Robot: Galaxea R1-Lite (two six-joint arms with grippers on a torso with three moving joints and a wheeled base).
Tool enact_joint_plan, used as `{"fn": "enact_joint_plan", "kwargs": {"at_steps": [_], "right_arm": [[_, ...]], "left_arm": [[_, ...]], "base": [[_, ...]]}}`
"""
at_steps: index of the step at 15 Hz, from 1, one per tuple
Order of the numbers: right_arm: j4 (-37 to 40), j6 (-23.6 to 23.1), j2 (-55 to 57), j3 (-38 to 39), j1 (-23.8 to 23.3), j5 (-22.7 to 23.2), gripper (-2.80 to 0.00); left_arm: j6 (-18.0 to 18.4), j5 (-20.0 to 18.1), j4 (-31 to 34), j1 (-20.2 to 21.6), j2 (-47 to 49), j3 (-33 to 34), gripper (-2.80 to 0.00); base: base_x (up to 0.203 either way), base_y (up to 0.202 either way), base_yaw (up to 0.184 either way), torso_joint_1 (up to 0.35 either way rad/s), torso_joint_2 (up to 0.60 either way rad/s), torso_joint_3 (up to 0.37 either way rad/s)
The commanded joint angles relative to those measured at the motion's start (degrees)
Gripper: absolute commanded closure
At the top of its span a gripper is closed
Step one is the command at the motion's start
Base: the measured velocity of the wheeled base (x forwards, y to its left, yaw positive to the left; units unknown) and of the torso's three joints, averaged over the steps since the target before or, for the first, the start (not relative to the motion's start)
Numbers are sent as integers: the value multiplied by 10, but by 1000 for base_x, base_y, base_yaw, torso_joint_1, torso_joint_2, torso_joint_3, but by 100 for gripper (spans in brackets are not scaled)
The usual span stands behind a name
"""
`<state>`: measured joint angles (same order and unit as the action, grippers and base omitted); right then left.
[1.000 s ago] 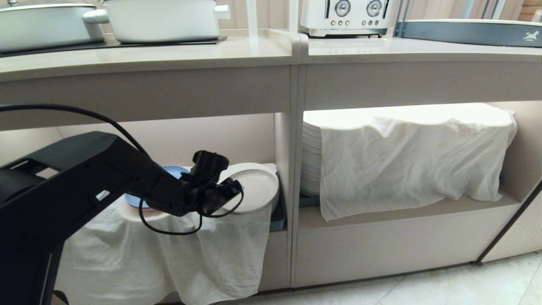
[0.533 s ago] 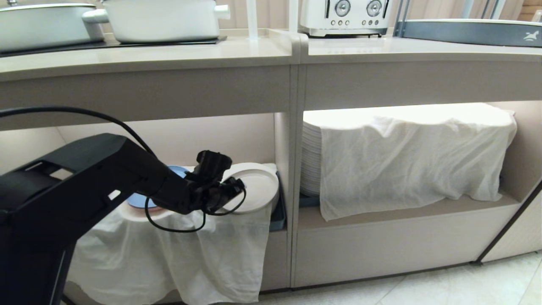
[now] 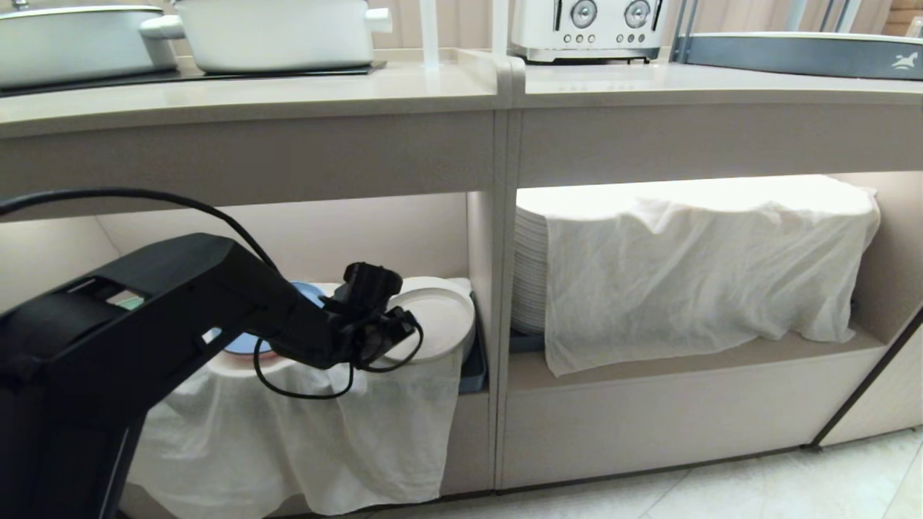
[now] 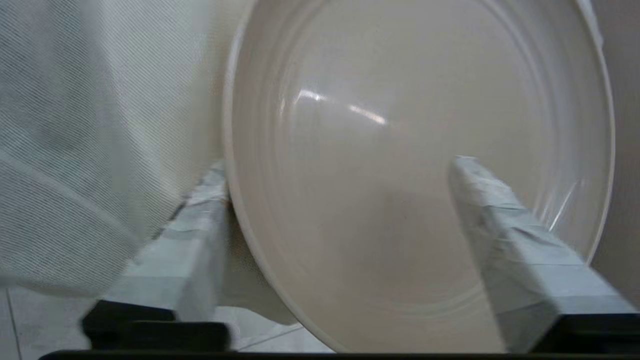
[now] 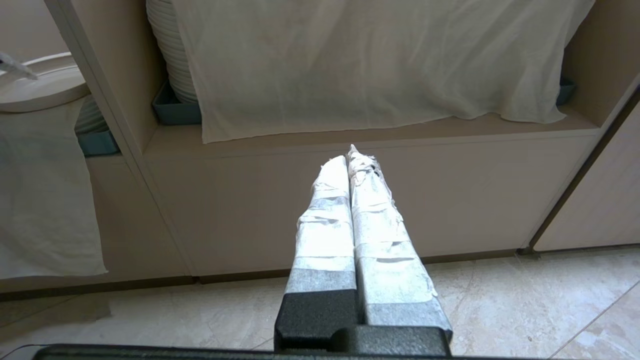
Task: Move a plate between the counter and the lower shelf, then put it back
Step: Pick up the plate in the cupboard
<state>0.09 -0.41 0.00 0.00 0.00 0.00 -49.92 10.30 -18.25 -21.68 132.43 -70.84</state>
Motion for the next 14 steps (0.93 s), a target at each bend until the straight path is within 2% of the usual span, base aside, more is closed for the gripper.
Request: {"fn": "enact_joint_plan", "kwargs": {"at_steps": [1, 8, 14], "right_arm": [[0, 0, 0, 0, 0, 0, 0], [0, 0, 0, 0, 0, 0, 0], [0, 0, 0, 0, 0, 0, 0]], "left_arm": [[-3, 3, -1, -4, 5, 0, 0], [-4, 5, -3, -2, 4, -4, 0], [-5, 16, 0, 2, 1, 18, 0]], "base": [[0, 0, 0, 0, 0, 0], [0, 0, 0, 0, 0, 0], [0, 0, 0, 0, 0, 0]]}}
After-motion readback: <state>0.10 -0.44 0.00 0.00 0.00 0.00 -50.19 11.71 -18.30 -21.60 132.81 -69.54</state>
